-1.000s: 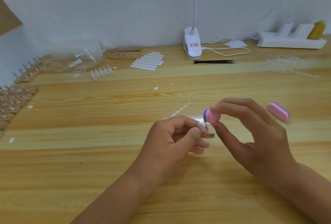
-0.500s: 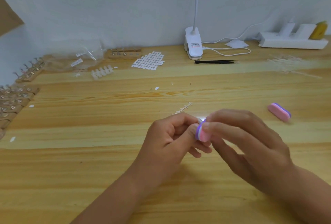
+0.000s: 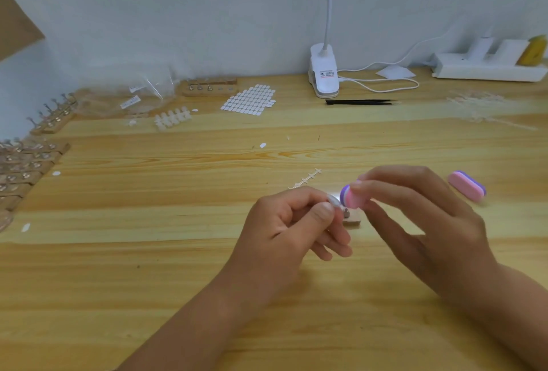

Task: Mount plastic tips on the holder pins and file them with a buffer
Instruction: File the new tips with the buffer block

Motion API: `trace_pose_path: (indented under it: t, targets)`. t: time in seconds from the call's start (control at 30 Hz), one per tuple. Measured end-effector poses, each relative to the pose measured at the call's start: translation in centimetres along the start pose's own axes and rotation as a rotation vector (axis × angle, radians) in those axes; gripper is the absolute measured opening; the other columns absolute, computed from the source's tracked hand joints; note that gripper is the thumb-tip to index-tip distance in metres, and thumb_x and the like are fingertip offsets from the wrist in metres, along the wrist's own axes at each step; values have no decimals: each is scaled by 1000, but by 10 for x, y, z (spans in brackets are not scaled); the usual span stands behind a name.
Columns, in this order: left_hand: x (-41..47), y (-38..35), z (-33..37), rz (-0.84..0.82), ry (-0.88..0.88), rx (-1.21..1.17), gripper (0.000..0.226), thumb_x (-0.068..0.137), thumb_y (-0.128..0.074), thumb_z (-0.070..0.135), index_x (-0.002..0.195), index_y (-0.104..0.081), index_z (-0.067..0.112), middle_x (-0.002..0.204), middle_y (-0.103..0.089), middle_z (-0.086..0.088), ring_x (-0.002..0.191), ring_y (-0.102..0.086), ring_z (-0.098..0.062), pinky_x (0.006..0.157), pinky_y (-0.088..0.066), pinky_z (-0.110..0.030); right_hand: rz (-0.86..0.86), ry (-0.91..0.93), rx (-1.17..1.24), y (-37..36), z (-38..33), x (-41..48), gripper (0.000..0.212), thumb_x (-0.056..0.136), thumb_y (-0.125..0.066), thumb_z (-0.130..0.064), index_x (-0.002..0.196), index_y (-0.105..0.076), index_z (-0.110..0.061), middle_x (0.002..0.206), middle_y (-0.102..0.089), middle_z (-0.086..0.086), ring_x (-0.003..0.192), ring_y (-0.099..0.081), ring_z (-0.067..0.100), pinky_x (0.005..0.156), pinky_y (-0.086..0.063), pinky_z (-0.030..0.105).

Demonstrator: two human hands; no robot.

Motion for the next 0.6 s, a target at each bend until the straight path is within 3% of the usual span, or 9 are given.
trace_pose_path:
  t: [0.13, 0.6]
  targets:
    - [0, -3, 1, -28, -3, -28, 23, 97, -49, 16, 90, -68, 6, 71, -71, -6, 69, -73, -26, 58, -56, -30, 15, 47, 107, -5, -16, -3, 25, 95, -66, 1, 116, -68, -12, 107, -66, 7, 102, -65, 15, 91, -51, 24]
    - [2, -3, 2, -18, -9, 27, 24, 97, -49, 19, 91, -67, 5, 71, -69, -3, 69, -73, -24, 58, -55, -31, -11, 18, 59, -2, -7, 1, 23, 89, -69, 7, 110, -71, -3, 104, -68, 11, 99, -66, 18, 87, -53, 31]
Point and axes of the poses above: each hand's wrist, its own x-axis towards the middle knuckle, its own y-axis out of the back of the hand, z = x × y, the point moved 8 cm from there along x, towards the middle knuckle
